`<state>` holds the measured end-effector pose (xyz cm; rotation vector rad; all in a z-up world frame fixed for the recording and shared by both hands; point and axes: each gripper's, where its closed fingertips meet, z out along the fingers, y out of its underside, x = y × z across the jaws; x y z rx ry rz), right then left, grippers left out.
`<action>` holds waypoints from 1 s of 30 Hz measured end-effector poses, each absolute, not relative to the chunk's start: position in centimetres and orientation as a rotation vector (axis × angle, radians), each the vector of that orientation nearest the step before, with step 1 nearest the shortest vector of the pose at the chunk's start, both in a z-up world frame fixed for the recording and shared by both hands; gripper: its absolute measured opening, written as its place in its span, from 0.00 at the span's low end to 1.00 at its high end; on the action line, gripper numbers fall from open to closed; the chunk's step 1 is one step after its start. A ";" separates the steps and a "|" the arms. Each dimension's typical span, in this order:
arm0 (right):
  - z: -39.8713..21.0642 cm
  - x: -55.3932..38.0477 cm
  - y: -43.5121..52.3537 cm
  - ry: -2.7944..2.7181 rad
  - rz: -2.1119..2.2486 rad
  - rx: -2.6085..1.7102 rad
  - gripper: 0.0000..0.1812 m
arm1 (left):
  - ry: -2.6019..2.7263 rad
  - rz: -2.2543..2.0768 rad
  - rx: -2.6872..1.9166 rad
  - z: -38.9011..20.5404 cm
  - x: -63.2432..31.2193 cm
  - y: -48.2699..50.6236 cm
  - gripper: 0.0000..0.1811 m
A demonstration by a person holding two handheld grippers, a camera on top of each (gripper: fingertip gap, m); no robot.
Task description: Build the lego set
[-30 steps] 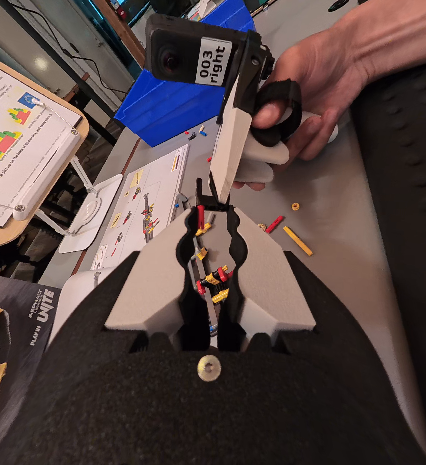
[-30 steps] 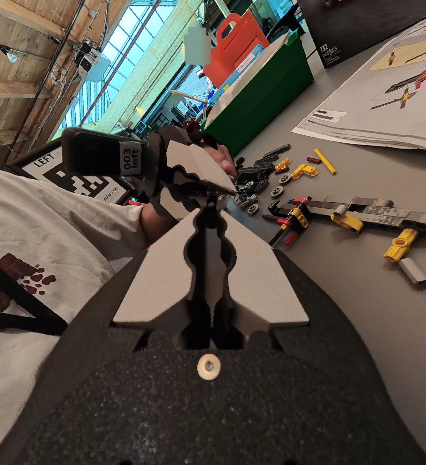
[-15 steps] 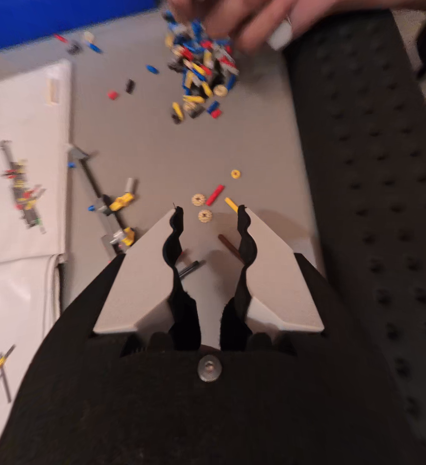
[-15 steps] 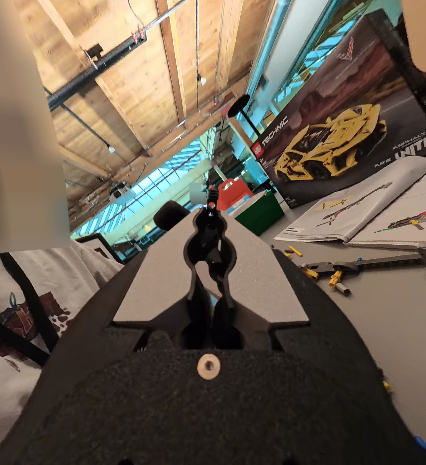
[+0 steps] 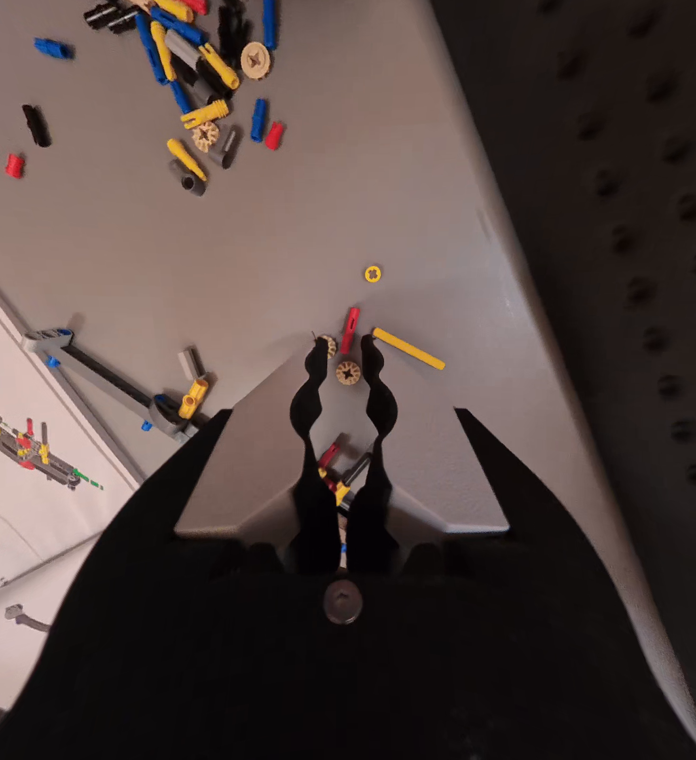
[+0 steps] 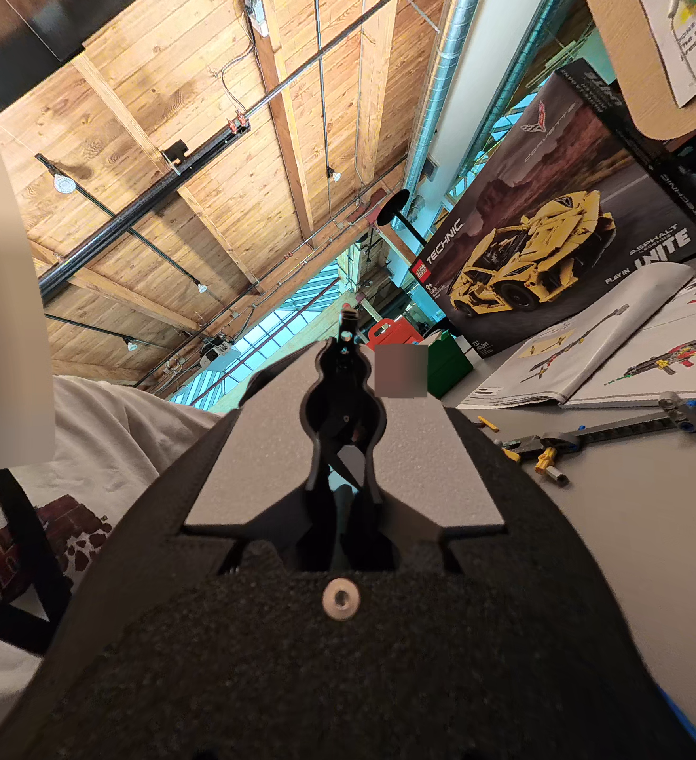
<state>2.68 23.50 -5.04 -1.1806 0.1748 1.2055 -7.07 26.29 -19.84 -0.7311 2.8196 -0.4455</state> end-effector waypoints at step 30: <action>-2.2 -1.5 27.8 0.178 0.313 -1.183 0.03 | 0.006 -2.509 -1.508 -1.7 -3.1 30.8 0.01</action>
